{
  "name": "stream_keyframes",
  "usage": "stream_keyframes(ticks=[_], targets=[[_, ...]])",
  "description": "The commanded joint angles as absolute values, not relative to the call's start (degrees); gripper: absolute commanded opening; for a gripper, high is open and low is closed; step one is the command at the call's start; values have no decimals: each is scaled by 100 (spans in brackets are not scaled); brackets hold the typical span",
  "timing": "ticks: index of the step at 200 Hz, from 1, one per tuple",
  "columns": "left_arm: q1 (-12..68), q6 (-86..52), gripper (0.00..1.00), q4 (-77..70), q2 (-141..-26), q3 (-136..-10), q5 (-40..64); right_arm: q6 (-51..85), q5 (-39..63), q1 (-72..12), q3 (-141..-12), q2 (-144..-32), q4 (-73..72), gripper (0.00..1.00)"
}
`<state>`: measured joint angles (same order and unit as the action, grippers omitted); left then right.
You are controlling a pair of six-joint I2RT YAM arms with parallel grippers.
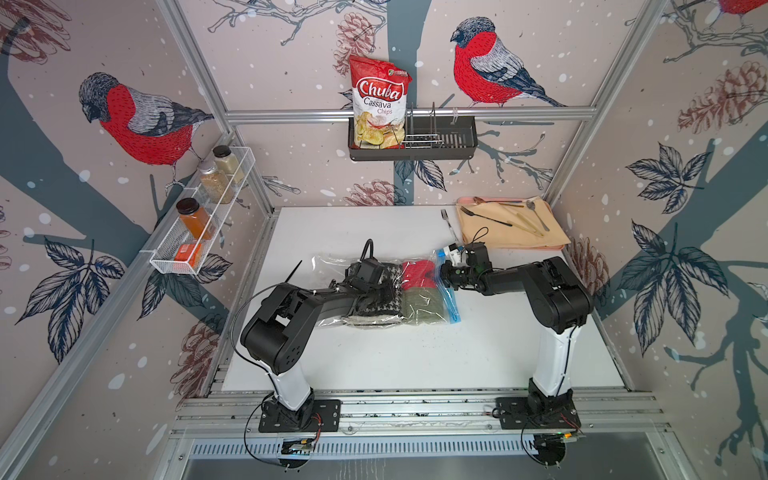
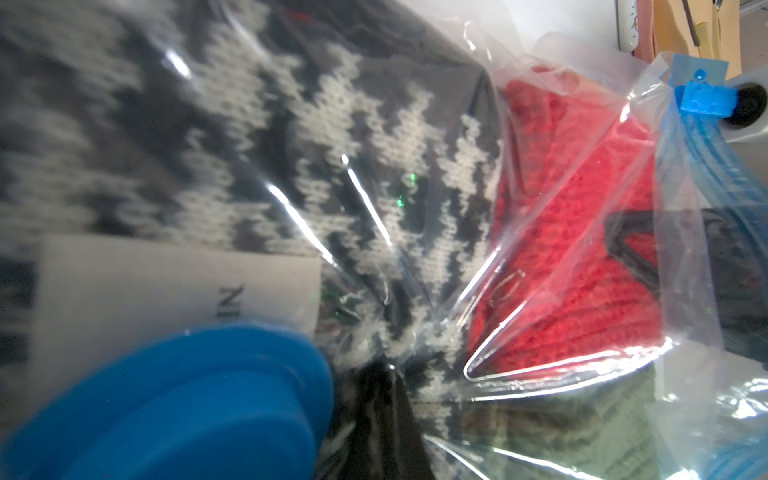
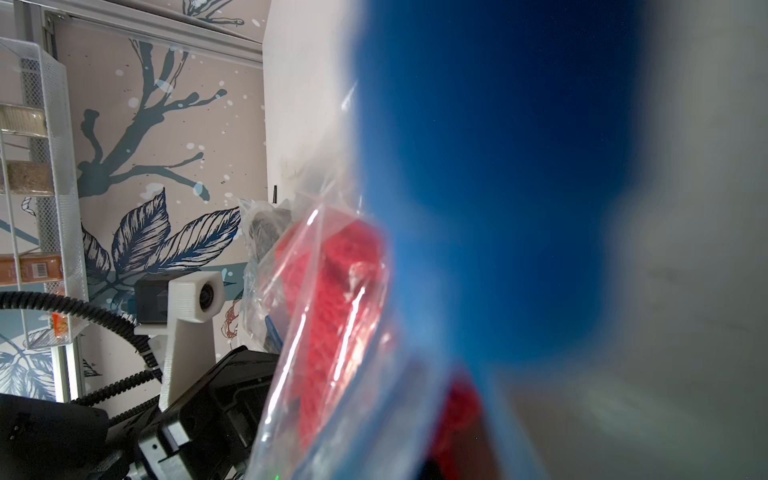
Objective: Take the scarf out of the vacuum bag
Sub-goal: Take out the scarf from the vacuum bag.
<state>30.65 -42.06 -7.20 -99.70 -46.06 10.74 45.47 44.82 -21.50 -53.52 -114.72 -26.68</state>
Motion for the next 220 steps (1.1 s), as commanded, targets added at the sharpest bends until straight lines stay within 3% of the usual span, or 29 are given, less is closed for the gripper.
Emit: stream_keyframes(ticks=[1,124,185,220], targets=[[2964,-4286,0,698,-9956,-4393,804,4550,4419,-2163,-5178,-11238,-2842,0],[2884,-4384,0,668,-9871,-4333,826,3691,1853,-2215,-4624,-9597,-443,1],[2881,-4404,0,624,-9838,-4316,848,3528,1084,-2294,-4881,-9252,952,0],[2883,-4391,1,573,-9852,-4336,921,3198,881,-1894,-5033,-8881,1345,0]])
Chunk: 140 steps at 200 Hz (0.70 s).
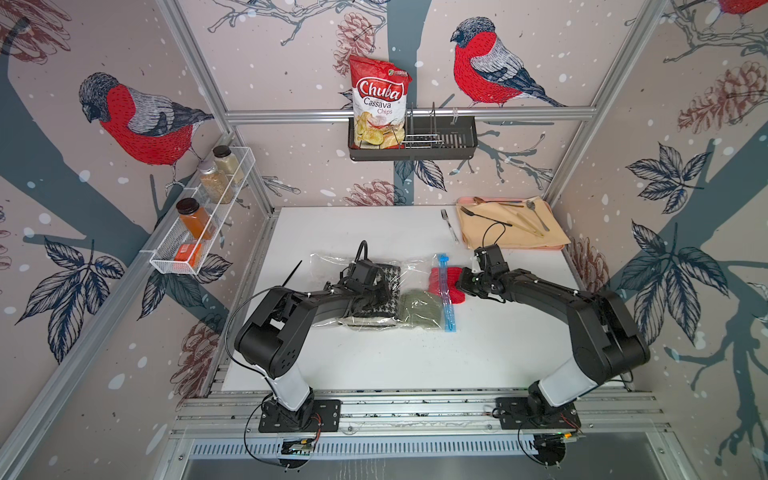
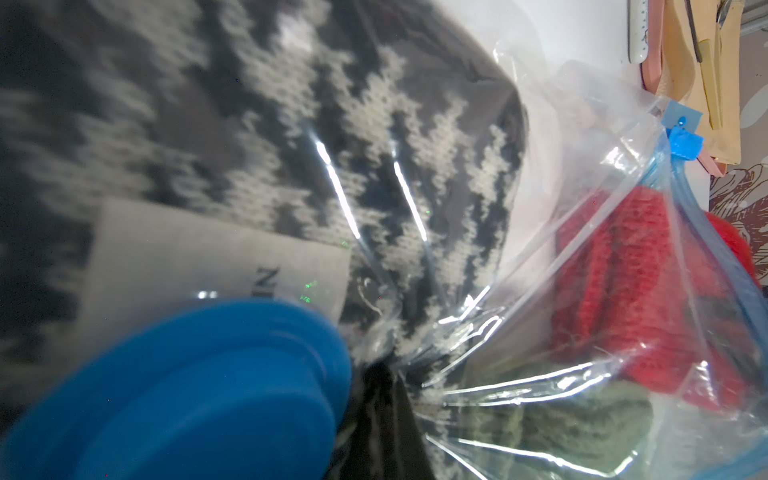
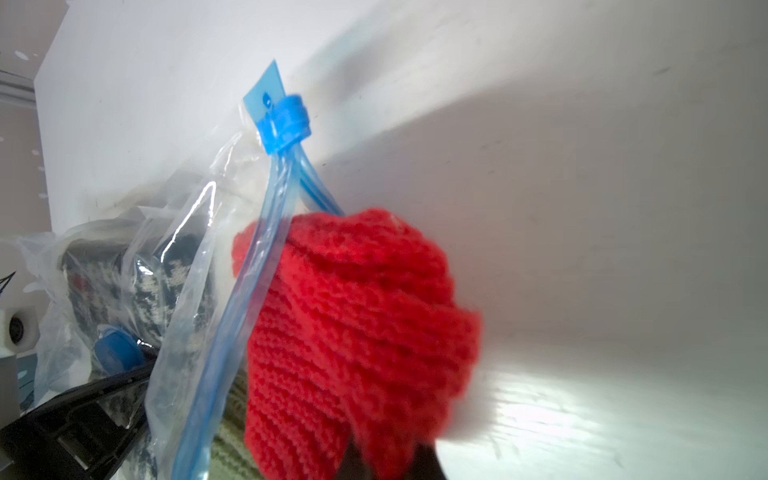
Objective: Take the scarf out of the vacuum bag
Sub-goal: Take out the scarf from the vacuum bag, then place the scarf at the center of the board.
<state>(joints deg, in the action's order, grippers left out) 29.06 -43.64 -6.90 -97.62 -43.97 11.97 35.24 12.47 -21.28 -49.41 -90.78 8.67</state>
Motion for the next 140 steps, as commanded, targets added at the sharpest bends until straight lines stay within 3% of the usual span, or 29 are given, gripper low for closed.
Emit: stream_keyframes(ticks=[1,77,140], targets=[[2883,-4388,1,572,-9853,-4339,922,3194,889,-1887,-5039,-8875,1345,0],[2911,-4333,1,506,-9929,-4412,981,2610,2207,-1296,-7093,-9369,1666,0],[3004,-4231,2,431,-10107,-4535,1128,2655,4917,-1187,-10117,-12078,1377,0]])
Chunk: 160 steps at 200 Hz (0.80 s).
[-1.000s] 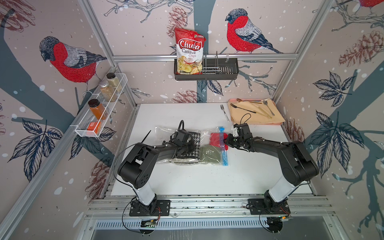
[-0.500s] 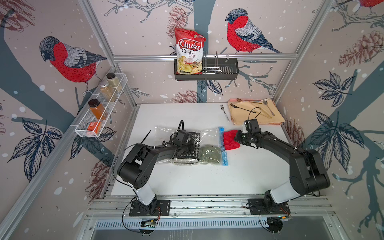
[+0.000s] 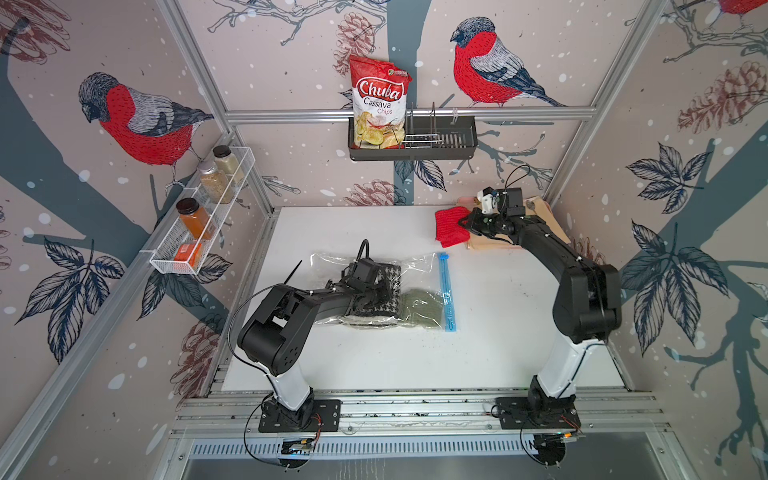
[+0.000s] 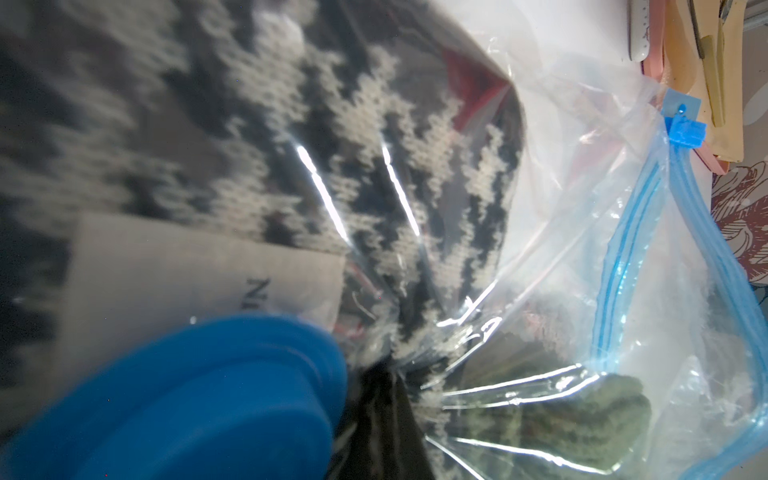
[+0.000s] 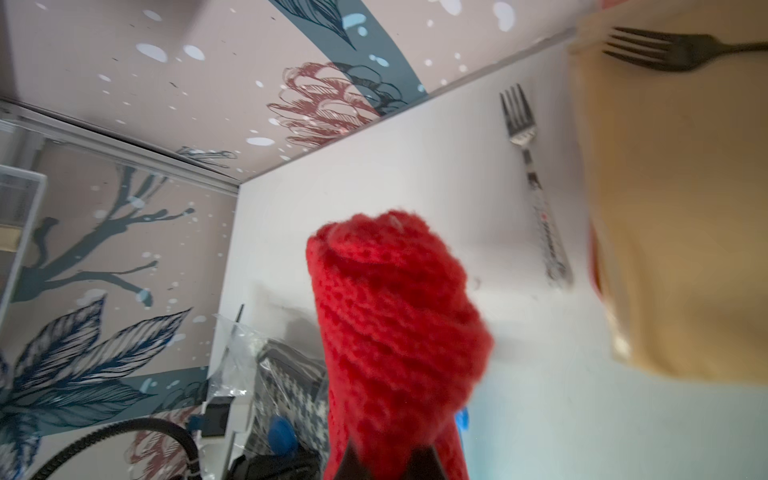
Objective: Take the scarf out of the vacuum bag
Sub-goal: Place the scarf at the center of the board.
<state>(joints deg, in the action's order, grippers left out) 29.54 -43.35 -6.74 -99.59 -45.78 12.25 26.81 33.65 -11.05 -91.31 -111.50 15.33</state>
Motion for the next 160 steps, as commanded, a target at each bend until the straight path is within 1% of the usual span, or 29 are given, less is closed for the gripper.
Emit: stream_keyframes(ticks=[1,17,26,37,52,69,83,99,116,160], targets=[[3005,-4229,2,426,-10107,-4535,1127,2659,4972,-1191,-10178,-12134,1383,0],[3031,-4187,2,440,-10124,-4579,1141,2905,5708,-1301,-11364,-13102,1437,0],[3033,-4179,2,439,-10118,-4577,1143,3152,6162,-1393,-11940,-13579,1235,0],[3033,-4159,2,433,-10115,-4577,1141,3581,6410,-1502,-12630,-14121,1042,0],[3045,-4161,2,415,-10100,-4552,1152,4557,6822,-1665,-13182,-14648,121,0],[3059,-4182,2,362,-10046,-4503,1169,5760,6804,-1785,-13192,-14919,-1270,0],[3059,-4214,2,329,-10011,-4463,1186,6198,6638,-1862,-13404,-15202,-1608,0],[3089,-4247,2,297,-9975,-4438,1204,6385,6519,-1970,-13807,-15596,-1447,0],[3105,-4292,2,273,-9926,-4406,1208,6328,6335,-2099,-13805,-15729,-1313,0],[3130,-4316,2,307,-9770,-4319,1160,5305,5304,-2296,-13833,-15763,244,0]])
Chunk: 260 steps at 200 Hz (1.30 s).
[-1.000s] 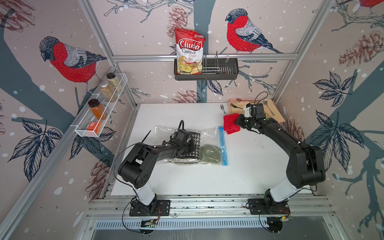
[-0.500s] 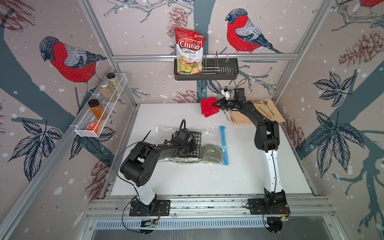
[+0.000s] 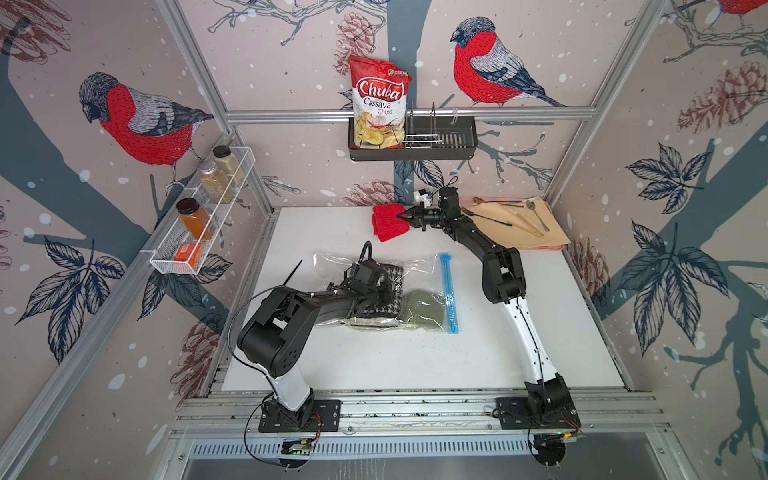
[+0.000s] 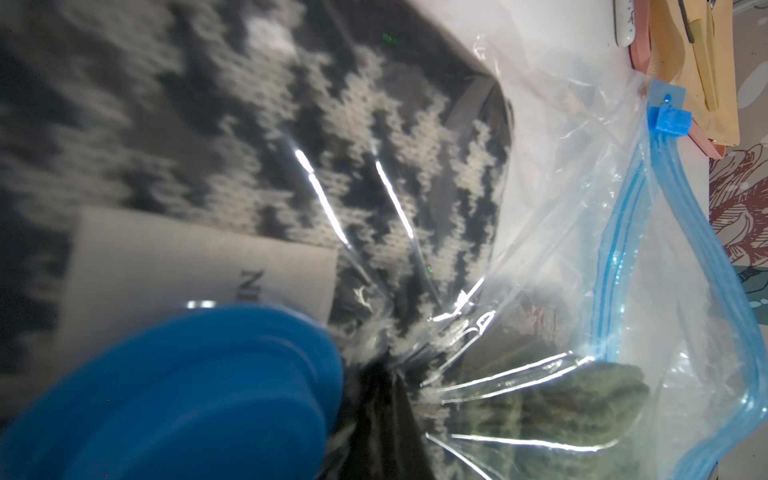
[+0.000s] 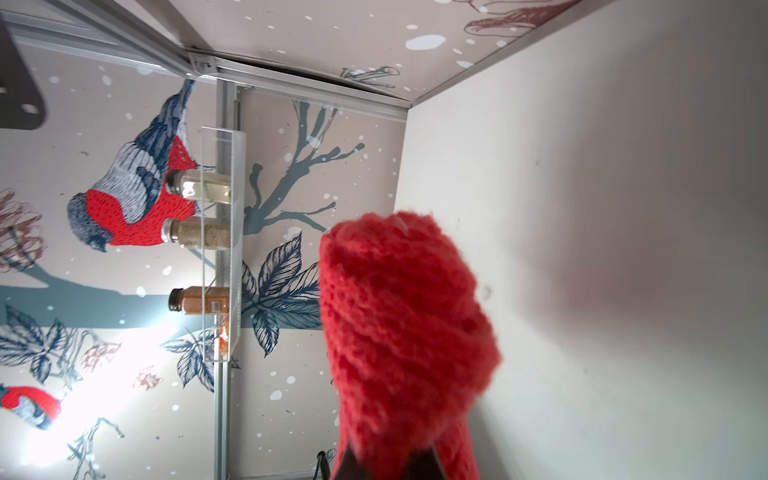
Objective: Take the scarf out of the vacuum bag
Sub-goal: Place the scarf at the center of the board.
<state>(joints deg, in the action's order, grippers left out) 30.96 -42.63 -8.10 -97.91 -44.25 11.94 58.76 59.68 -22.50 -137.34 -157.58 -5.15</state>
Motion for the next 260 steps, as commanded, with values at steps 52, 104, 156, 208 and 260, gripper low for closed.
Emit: stream_keyframes(ticks=[52,104,156,208,260], targets=[[3134,-4337,3,271,-9678,-4252,1200,4329,4046,-2404,-14032,-15658,2031,0],[3129,-4334,4,342,-9589,-4302,1153,3850,3588,-2513,-14207,-15615,2907,5],[3133,-4337,4,387,-9606,-4358,1138,3450,3535,-2444,-13981,-15355,3033,62],[3129,-4347,4,366,-9656,-4353,1166,2939,2788,-2268,-12614,-13839,2382,82],[3134,-4414,4,204,-9712,-4359,1298,2513,1383,-2367,-9074,-10901,1827,63]])
